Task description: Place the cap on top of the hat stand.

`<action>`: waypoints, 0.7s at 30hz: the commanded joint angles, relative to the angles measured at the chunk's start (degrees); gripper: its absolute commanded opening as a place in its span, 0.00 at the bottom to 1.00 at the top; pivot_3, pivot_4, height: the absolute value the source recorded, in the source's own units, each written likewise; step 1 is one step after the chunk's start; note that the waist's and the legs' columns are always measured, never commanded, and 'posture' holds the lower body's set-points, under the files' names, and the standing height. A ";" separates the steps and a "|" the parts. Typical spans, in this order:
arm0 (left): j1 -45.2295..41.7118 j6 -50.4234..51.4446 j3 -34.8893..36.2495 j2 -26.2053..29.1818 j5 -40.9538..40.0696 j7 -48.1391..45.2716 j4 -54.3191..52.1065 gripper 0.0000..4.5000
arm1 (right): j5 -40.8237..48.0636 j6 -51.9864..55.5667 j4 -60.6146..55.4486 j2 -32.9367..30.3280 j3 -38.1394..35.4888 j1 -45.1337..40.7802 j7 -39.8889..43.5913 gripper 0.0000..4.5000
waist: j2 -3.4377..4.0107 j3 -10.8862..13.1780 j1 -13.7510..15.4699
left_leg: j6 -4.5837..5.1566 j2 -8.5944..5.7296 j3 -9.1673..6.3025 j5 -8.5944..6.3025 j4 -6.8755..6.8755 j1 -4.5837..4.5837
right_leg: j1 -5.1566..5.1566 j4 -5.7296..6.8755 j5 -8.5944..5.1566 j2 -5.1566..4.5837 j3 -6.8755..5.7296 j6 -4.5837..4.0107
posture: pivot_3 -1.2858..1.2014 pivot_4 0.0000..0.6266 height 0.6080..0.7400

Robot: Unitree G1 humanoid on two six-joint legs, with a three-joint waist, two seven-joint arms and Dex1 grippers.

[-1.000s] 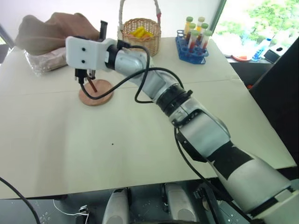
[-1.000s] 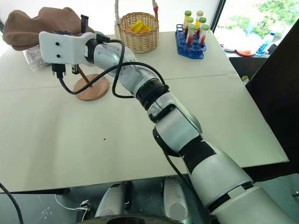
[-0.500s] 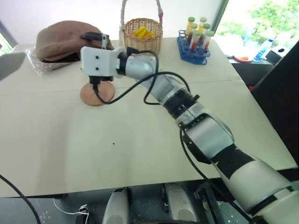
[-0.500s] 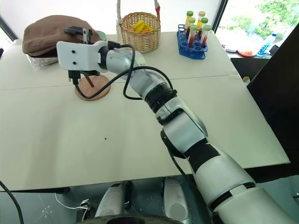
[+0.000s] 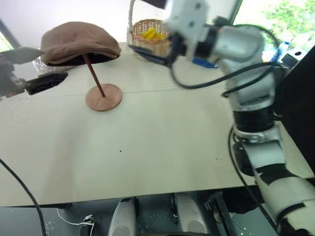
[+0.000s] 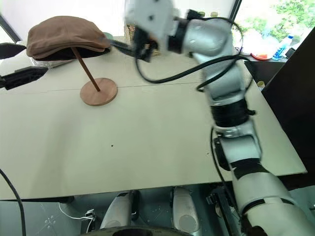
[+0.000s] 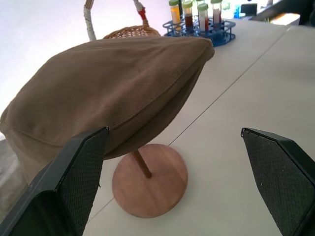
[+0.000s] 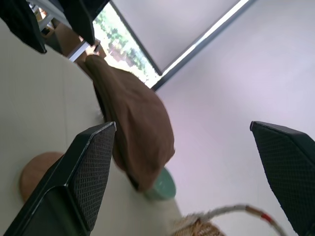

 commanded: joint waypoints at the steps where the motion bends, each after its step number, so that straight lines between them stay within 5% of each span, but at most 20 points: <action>1: -2.87 -5.90 -1.71 3.12 5.02 -1.12 -2.17 1.00 | 10.34 21.72 -3.82 -6.03 -5.30 -1.80 3.93 0.99 | 0.02 0.01 0.24 | 0.00 0.00 0.00 0.00 0.00 0.00 | 0.00 0.00 -0.03 0.00 0.00 -0.04 | 0.52 0.24 1.00; 8: -9.61 -11.72 -8.68 3.64 12.78 1.50 -5.34 1.00 | 27.77 46.31 -3.80 -16.69 -13.04 -1.78 9.53 0.99 | 0.07 0.04 0.53 | 0.01 0.01 0.07 0.00 0.01 -0.03 | -0.01 -0.11 -0.04 -0.02 0.04 -0.06 | 0.52 0.24 1.00; 16: -13.57 -17.11 -22.48 5.69 29.60 4.59 -11.05 1.00 | 32.57 50.40 -3.28 -19.11 -16.08 -2.25 4.87 0.99 | 0.09 0.06 0.12 | 0.01 0.00 0.13 0.00 0.01 -0.02 | -0.05 -0.09 -0.03 0.00 0.13 -0.03 | 0.52 0.24 1.00; 21: -18.40 -17.17 -29.45 1.18 37.17 6.51 -11.74 1.00 | 34.09 49.64 -4.95 -20.10 -15.70 -1.00 3.18 0.99 | 0.11 0.08 0.49 | 0.02 0.00 0.13 0.00 0.04 -0.09 | -0.07 -0.09 -0.03 0.00 0.14 -0.01 | 0.52 0.24 1.00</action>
